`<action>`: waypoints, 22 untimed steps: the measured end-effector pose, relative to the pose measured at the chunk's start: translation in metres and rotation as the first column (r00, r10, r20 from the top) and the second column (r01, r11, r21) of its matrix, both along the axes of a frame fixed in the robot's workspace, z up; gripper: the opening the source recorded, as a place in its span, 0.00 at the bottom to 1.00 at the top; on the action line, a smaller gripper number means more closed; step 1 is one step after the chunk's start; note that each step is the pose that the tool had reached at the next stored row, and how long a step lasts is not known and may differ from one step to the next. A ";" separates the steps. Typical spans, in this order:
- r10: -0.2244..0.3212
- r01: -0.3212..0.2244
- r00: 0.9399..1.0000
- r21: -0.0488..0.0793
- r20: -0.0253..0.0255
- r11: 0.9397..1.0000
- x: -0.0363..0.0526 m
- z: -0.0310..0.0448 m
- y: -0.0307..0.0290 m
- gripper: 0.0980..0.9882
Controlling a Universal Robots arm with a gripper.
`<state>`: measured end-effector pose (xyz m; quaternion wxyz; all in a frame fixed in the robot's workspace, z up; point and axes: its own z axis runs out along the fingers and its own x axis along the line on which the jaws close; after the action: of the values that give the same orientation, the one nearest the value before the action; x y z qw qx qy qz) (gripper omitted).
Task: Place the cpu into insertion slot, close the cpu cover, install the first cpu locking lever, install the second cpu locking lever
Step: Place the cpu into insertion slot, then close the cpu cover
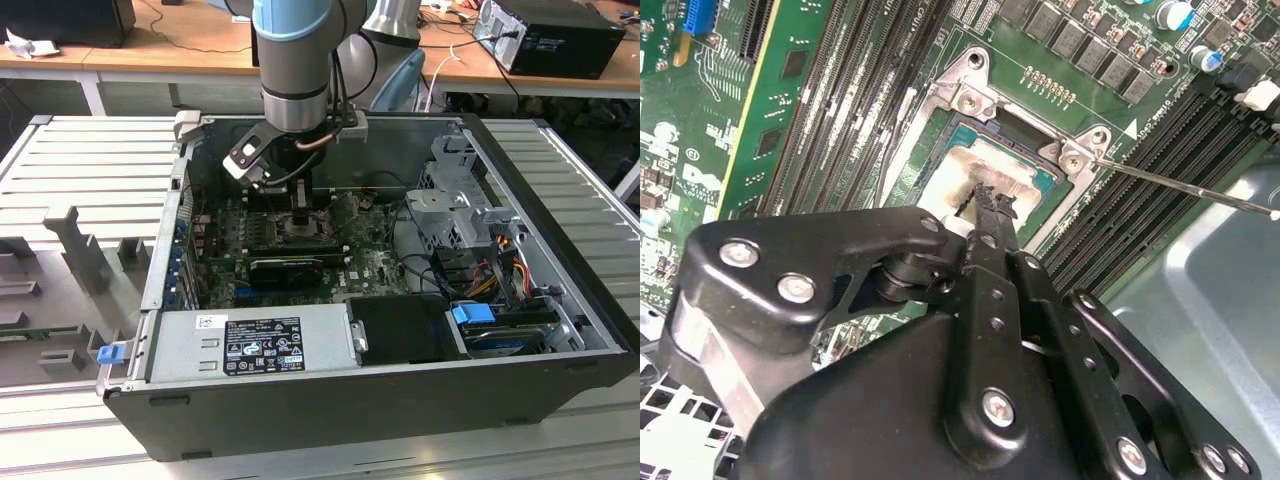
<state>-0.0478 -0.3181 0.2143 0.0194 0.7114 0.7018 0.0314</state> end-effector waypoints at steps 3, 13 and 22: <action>0.000 0.000 1.000 0.000 0.000 1.000 0.0000 0.0009 0.0000 0.01; 0.000 0.000 1.000 0.005 -0.006 1.000 0.0084 0.0026 -0.0013 0.01; 0.000 0.000 1.000 0.006 -0.005 1.000 0.0092 0.0091 -0.0013 0.01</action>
<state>-0.0387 -0.3194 0.2234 0.0153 0.7116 0.7017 0.0316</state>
